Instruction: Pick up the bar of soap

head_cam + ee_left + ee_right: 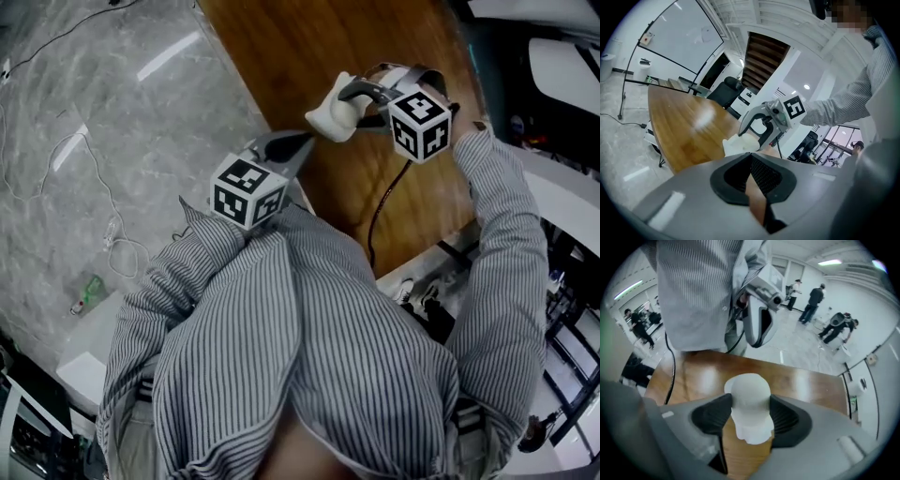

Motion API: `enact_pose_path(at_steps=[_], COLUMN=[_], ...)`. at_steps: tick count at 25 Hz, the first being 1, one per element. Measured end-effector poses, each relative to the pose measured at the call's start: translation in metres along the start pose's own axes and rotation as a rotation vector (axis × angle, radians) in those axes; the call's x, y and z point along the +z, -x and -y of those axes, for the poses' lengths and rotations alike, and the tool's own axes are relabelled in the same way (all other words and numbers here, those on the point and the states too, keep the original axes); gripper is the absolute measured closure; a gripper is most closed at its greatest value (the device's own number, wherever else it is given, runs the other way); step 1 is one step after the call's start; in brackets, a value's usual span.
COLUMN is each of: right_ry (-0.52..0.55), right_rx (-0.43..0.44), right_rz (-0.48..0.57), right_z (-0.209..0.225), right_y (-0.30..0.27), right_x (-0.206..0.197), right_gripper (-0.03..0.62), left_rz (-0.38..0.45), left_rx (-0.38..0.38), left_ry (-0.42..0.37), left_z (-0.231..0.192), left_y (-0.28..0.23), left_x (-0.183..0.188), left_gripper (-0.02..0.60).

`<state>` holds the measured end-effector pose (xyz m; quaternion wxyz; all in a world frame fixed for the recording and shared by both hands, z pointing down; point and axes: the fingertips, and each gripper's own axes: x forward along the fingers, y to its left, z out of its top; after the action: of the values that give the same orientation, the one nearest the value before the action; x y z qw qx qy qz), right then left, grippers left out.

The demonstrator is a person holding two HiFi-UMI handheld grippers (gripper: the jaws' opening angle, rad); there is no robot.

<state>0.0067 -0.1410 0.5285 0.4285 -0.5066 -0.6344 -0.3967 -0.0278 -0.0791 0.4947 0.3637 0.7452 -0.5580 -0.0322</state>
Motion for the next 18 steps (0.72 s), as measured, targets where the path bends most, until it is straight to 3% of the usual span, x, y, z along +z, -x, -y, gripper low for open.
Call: enact_pose_path(at_steps=[9,15,18], right_ry=[-0.789,-1.303,-1.481], right_rx=[-0.617,-1.054,-1.239], right_rz=[0.349,0.650,0.793], right_z=[0.021,-0.003,-0.018], right_y=[0.091,0.144,0.157], right_x=[0.016,0.006,0.013], right_gripper=[0.339,0.339,0.339], left_rz=[0.012,0.013,0.001], left_rx=[-0.099,-0.176,-0.222], left_ry=[-0.085,-0.126,-0.165], left_z=[0.010,0.024,0.038], left_y=[-0.015,-0.031,-0.038], left_x=[0.050,0.082,0.090], left_gripper=[0.575,0.575,0.575])
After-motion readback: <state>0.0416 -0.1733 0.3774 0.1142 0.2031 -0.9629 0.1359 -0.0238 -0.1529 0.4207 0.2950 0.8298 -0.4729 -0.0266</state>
